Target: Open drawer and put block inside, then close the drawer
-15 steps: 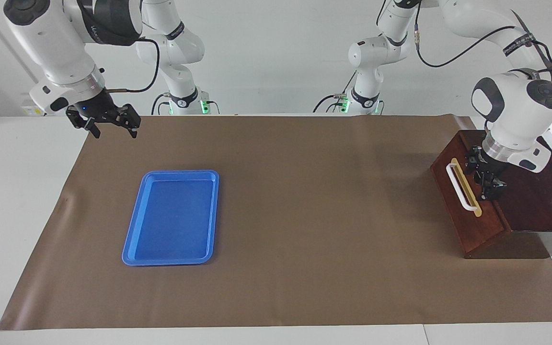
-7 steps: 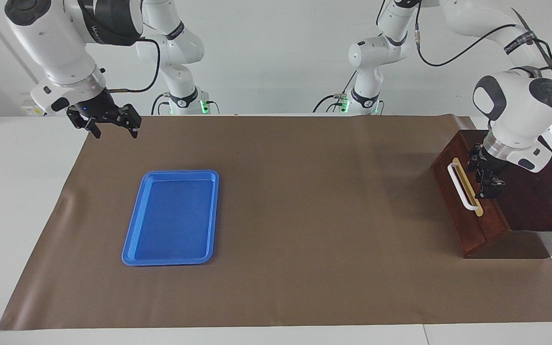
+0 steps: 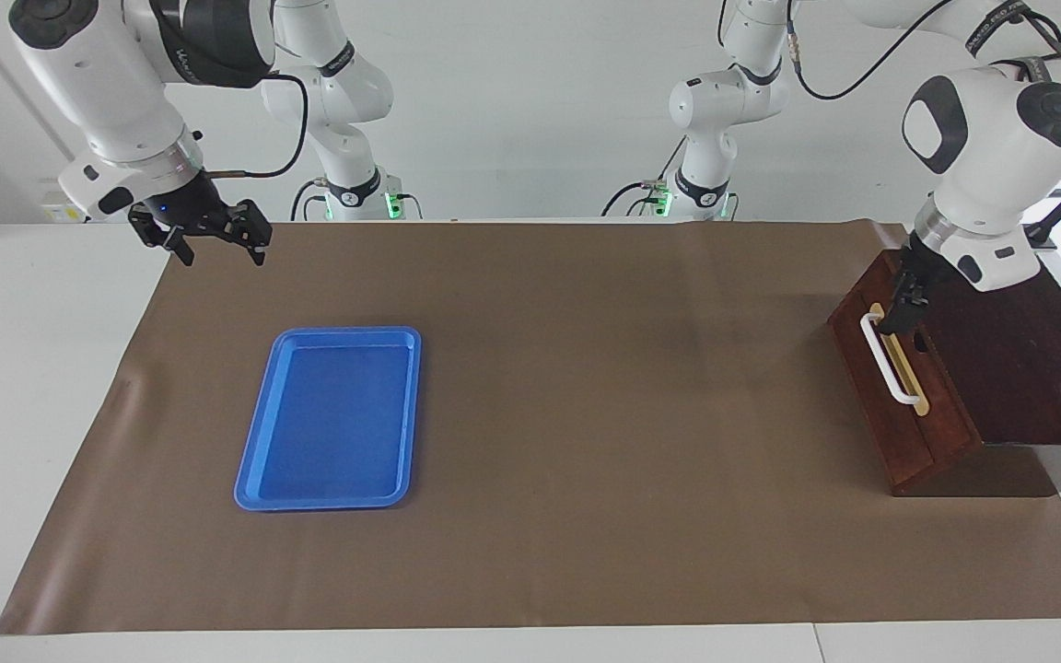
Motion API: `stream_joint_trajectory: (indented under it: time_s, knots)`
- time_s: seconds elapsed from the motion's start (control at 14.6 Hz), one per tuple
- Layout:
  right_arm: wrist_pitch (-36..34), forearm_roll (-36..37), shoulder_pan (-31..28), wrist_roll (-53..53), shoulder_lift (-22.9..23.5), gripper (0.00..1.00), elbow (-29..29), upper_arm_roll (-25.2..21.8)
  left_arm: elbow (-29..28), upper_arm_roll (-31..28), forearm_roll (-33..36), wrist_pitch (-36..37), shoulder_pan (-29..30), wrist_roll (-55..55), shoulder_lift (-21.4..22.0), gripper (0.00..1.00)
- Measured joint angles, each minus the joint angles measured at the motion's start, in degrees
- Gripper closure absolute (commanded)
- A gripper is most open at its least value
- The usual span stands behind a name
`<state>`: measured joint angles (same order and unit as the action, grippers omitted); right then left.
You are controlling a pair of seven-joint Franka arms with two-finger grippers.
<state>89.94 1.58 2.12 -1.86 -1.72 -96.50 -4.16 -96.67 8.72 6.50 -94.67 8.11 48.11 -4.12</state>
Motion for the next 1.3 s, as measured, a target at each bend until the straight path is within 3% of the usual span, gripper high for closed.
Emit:
stream_joint_trajectory:
  time_s: [0.21, 0.62, 1.3]
  knots:
    - [0.00, 0.00, 0.00, 0.00, 0.00, 0.00, 0.00, 0.00, -0.09, 0.14, -0.53, 4.03, -3.20, -7.71, 1.70, 0.00]
    - [0.00, 0.00, 0.00, 0.00, 0.00, 0.00, 0.00, 0.00, -0.09, -0.12, -3.14, 4.42, -3.85, -25.27, 2.17, 0.00]
    - [0.01, 0.00, 0.00, 0.00, 0.00, 0.00, 0.00, 0.00, 2.87, 0.24, -4.06, 6.88, -3.42, -37.92, 2.59, 0.00]
